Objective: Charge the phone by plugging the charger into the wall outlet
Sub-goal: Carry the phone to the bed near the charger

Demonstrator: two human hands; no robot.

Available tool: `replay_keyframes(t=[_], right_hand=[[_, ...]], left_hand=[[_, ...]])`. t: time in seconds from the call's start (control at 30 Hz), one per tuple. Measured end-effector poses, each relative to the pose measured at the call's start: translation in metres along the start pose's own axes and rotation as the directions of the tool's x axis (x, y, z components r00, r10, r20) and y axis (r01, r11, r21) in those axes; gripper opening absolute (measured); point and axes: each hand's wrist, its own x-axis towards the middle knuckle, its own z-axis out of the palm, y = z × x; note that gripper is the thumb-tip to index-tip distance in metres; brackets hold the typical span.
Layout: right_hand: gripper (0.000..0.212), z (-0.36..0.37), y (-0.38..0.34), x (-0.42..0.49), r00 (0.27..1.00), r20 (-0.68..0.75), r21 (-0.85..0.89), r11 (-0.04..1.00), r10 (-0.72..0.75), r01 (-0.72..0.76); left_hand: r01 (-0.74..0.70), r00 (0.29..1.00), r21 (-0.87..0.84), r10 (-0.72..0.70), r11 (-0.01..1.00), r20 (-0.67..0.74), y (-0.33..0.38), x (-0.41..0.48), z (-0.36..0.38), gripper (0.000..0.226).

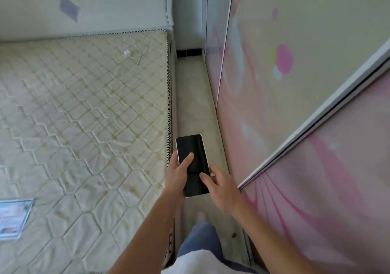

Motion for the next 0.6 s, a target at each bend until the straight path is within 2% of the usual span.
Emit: replay_keyframes(t=[0.3, 0.6], right_hand=[[0.027, -0.027, -0.020, 0.108, 1.000, 0.027, -0.008, 1.000, -0.001, 0.001], [0.030, -0.038, -0.082, 0.275, 1.000, 0.018, 0.034, 0.999, 0.004, -0.004]], left_hand=[[0.017, 1.000, -0.003, -0.017, 1.000, 0.009, 0.042, 0.101, 0.032, 0.011], [-0.004, 0.999, 0.014, 0.003, 1.000, 0.049, 0.134, 0.259, 0.044, 0.013]])
